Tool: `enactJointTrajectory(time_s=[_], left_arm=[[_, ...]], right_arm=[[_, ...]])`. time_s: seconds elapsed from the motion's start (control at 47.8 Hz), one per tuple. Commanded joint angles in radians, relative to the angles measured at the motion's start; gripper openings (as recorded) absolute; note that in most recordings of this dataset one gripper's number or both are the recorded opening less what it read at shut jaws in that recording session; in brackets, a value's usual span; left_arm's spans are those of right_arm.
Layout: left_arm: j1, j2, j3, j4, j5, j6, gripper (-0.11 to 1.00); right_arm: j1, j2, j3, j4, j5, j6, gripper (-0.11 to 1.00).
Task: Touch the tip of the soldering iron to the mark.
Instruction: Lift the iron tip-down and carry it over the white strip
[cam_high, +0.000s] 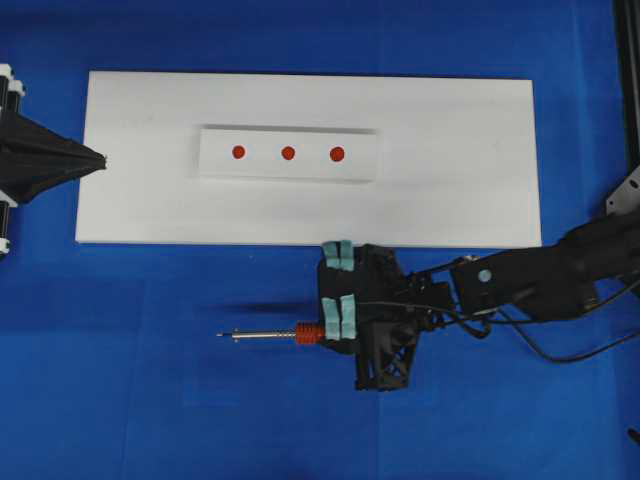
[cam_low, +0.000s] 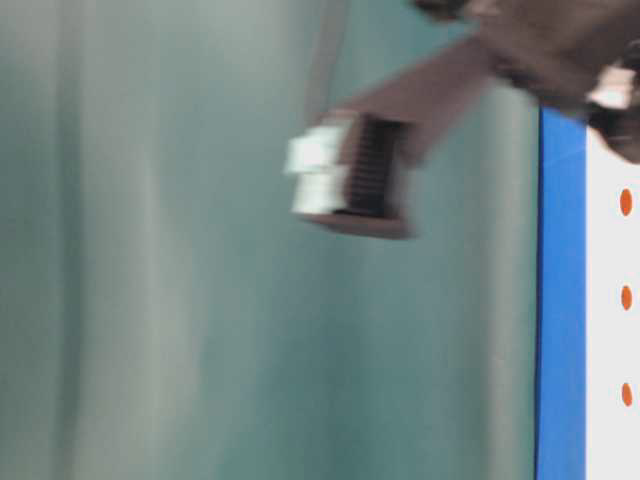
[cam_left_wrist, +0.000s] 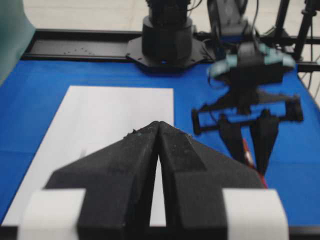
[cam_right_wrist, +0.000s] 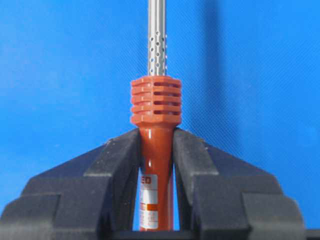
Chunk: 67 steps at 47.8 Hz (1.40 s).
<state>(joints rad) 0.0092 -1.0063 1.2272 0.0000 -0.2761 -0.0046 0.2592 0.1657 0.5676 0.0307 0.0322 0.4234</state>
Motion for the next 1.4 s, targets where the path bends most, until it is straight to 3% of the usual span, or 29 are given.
enactJointTrajectory(time_s=[0.0,0.167,0.419,0.795,0.963,1.382], left_arm=[[0.002,0.002,-0.011,0.0,-0.011,-0.002,0.0],[0.002,0.0,-0.011,0.002,-0.011,-0.002,0.0],[0.002,0.0,-0.011,0.0,-0.009,-0.002,0.0],[0.002,0.0,-0.009,0.0,-0.006,-0.011,0.0],[0.002,0.0,-0.009,0.0,-0.006,-0.011,0.0],[0.002,0.0,-0.003,0.0,-0.006,-0.012,0.0]], right_arm=[[-0.005,-0.095,-0.023,-0.021,0.075,-0.002,0.06],[-0.005,-0.192,-0.06,-0.074,0.222,0.002,0.06],[0.0,-0.25,-0.129,-0.109,0.417,0.006,0.06],[0.0,-0.242,-0.146,-0.141,0.425,0.006,0.06],[-0.017,-0.25,-0.138,-0.19,0.43,0.006,0.06],[-0.179,-0.281,-0.1,-0.291,0.449,-0.029,0.06]])
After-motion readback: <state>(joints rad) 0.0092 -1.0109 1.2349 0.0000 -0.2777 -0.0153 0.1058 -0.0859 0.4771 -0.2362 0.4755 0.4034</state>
